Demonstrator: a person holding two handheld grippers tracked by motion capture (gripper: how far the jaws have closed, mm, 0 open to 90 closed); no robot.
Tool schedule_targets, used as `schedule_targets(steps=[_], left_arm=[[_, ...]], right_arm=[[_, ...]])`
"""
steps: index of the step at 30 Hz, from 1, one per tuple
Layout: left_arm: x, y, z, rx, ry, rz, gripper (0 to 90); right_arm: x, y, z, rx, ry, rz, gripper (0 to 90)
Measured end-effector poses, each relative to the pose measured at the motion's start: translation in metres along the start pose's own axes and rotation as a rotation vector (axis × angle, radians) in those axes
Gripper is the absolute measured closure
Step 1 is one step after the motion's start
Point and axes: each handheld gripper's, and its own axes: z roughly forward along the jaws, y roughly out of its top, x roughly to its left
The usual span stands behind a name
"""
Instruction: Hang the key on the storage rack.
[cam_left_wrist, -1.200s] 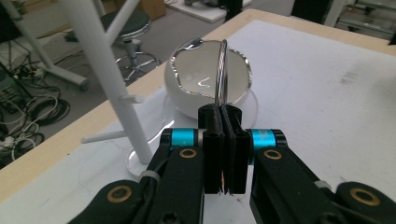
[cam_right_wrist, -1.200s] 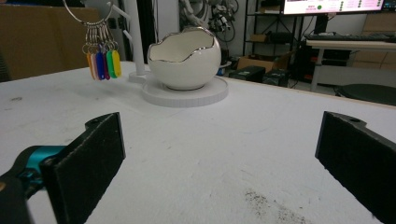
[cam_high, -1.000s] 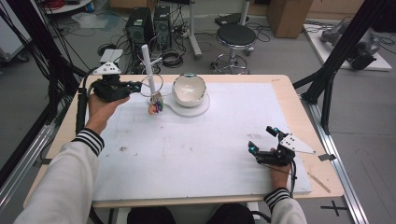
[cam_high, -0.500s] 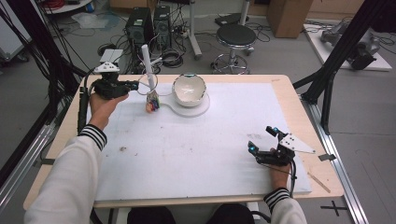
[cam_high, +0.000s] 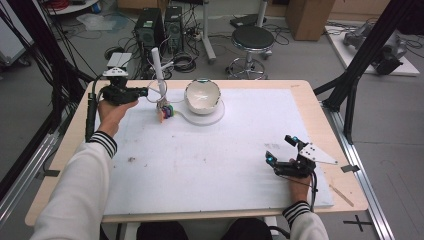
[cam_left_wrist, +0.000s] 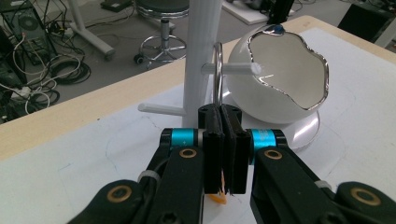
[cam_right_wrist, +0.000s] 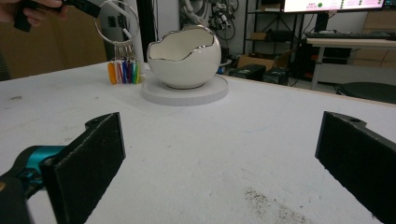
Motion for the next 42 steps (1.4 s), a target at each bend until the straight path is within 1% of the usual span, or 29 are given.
schedule_targets(steps=[3,5,7,8,9,10,11,13,14,16,18,19,20,22,23,24,25,26,27,28,29,30,32,34,35,37,39,40,42], left_arm=[[0.002,-0.001,0.002,0.014,-0.001,-0.003,87.1],[0.002,-0.002,0.004,0.027,0.008,0.002,86.8],[0.001,-0.003,0.004,0.021,0.011,0.009,85.9],[0.001,-0.002,0.004,0.013,0.023,0.013,85.3],[0.001,-0.002,0.003,-0.022,0.036,-0.001,81.2],[0.001,-0.001,0.003,-0.022,0.045,-0.007,73.4],[0.001,-0.001,0.003,-0.028,0.059,-0.011,68.2],[0.001,-0.001,0.001,-0.031,0.044,-0.005,58.1],[0.002,-0.001,0.0,-0.024,0.036,0.0,53.3],[0.0,-0.003,-0.003,-0.03,0.037,0.015,44.4],[-0.002,-0.005,-0.008,-0.049,0.02,0.035,41.5],[-0.003,-0.005,-0.011,-0.059,0.015,0.043,38.2],[-0.005,-0.006,-0.014,-0.065,0.006,0.043,33.5],[-0.006,-0.007,-0.018,-0.052,-0.04,0.036,24.1],[-0.007,-0.007,-0.021,-0.048,-0.053,0.039,19.7],[-0.009,-0.007,-0.024,-0.057,-0.059,0.037,14.5],[-0.013,-0.007,-0.028,-0.089,-0.051,0.047,11.3],[-0.016,-0.008,-0.032,-0.116,-0.05,0.069,9.0],[-0.018,-0.009,-0.036,-0.133,-0.051,0.078,5.6],[-0.019,-0.009,-0.038,-0.138,-0.059,0.077,1.6],[-0.021,-0.011,-0.043,-0.149,-0.084,0.078,1.7],[-0.023,-0.013,-0.046,-0.162,-0.101,0.093,1.7],[-0.027,-0.017,-0.051,-0.174,-0.117,0.106,1.7],[-0.031,-0.024,-0.055,-0.175,-0.119,0.122,1.7],[-0.035,-0.03,-0.058,-0.19,-0.115,0.126,1.7],[-0.04,-0.039,-0.062,-0.201,-0.119,0.141,1.7],[-0.045,-0.05,-0.066,-0.219,-0.121,0.154,1.7],[-0.048,-0.057,-0.069,-0.239,-0.124,0.164,1.7],[-0.05,-0.067,-0.071,-0.239,-0.124,0.164,1.7]], right_arm=[[0.0,0.0,0.0,0.0,0.0,0.0,0.9],[0.0,0.0,0.0,0.0,-0.001,0.003,0.9],[0.0,0.0,0.0,0.0,-0.001,0.001,0.9],[0.0,0.0,0.0,0.0,-0.001,0.002,0.9],[0.0,0.0,0.0,0.0,-0.001,0.001,0.9],[0.0,0.0,0.0,0.0,-0.001,0.0,0.9],[0.001,0.0,0.0,0.001,-0.004,0.0,0.9],[0.001,0.0,0.0,0.002,-0.003,0.0,0.9],[0.001,0.0,0.0,0.003,-0.003,0.0,0.9],[0.0,0.0,0.0,0.0,-0.004,-0.002,0.9],[0.001,0.0,0.0,0.003,-0.004,0.003,0.9],[0.001,0.0,0.0,0.005,-0.004,0.001,0.9],[0.001,0.0,0.0,0.0,-0.004,-0.001,0.9],[0.0,0.0,0.0,0.002,-0.003,0.0,0.9],[0.0,0.0,0.0,0.001,-0.003,0.001,0.9],[0.001,0.0,0.0,0.005,-0.002,0.008,0.9],[0.001,0.0,0.0,0.005,-0.003,0.006,0.9],[0.001,0.0,0.0,0.006,-0.003,0.005,0.9],[0.001,0.0,0.0,0.011,-0.002,0.012,0.9],[0.0,0.0,0.001,0.004,-0.003,0.005,0.9],[0.0,0.0,0.001,0.004,-0.003,0.005,0.9],[0.001,0.0,0.0,0.01,-0.005,0.012,0.9],[0.001,0.0,0.0,0.012,-0.003,0.01,0.9],[0.001,0.0,0.001,0.009,-0.001,0.002,0.9],[0.001,0.0,0.001,0.009,-0.003,0.001,0.9],[0.001,0.0,0.0,0.012,-0.003,0.011,0.9],[0.0,0.0,0.001,0.004,-0.003,0.005,0.9],[0.0,0.0,0.001,0.005,-0.002,0.005,0.9],[0.001,0.0,0.0,0.011,-0.005,0.011,0.9]])
